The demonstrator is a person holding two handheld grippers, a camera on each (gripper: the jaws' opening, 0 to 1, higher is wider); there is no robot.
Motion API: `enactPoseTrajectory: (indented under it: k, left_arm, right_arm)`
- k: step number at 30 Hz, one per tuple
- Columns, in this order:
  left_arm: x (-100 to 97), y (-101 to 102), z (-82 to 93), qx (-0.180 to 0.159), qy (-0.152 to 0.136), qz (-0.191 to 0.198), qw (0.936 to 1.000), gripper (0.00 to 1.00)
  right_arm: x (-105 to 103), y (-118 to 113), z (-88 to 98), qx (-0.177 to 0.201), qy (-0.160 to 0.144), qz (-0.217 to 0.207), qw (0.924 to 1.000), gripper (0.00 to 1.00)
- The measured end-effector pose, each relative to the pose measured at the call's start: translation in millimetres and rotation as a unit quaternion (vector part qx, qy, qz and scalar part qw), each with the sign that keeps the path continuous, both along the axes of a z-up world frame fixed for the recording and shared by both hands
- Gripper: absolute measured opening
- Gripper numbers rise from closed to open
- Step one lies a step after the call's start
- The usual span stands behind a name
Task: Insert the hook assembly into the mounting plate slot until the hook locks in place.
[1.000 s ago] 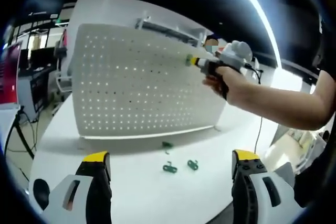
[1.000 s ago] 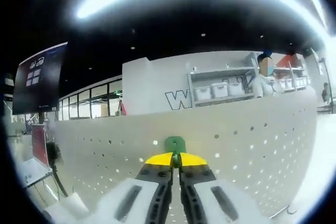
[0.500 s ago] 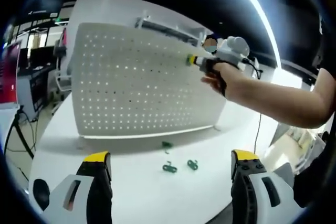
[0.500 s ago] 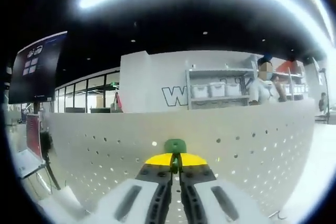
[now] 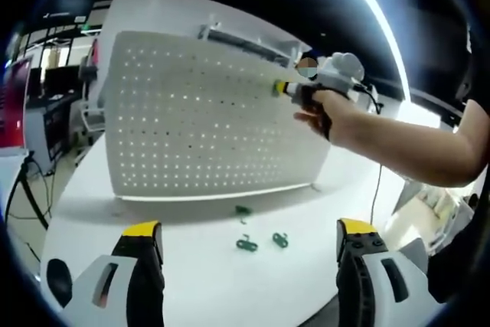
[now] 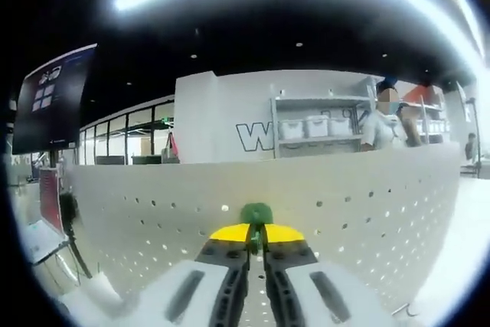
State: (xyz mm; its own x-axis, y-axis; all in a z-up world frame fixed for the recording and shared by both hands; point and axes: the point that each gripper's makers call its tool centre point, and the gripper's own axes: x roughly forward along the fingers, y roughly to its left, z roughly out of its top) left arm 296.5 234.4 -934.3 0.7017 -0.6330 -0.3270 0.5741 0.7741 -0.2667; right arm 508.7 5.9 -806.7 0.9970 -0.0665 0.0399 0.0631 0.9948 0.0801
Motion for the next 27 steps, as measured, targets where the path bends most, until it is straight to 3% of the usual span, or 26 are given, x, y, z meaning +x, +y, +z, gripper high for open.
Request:
enactPoseTrajectory:
  k: [10, 27]
  left_arm:
    - [-0.3, 0, 2.6, 0.002, -0.003, -0.005, 1.0000, 0.97]
    - [-4.3, -4, -0.7, 0.026, 0.002, -0.017, 0.9995, 0.99]
  right_arm:
    - [-11, -3, 19.4, 0.018, -0.015, 0.015, 0.9996, 0.19]
    - [-53, -13, 11.4, 0.011, 0.013, 0.062, 0.9979, 0.33]
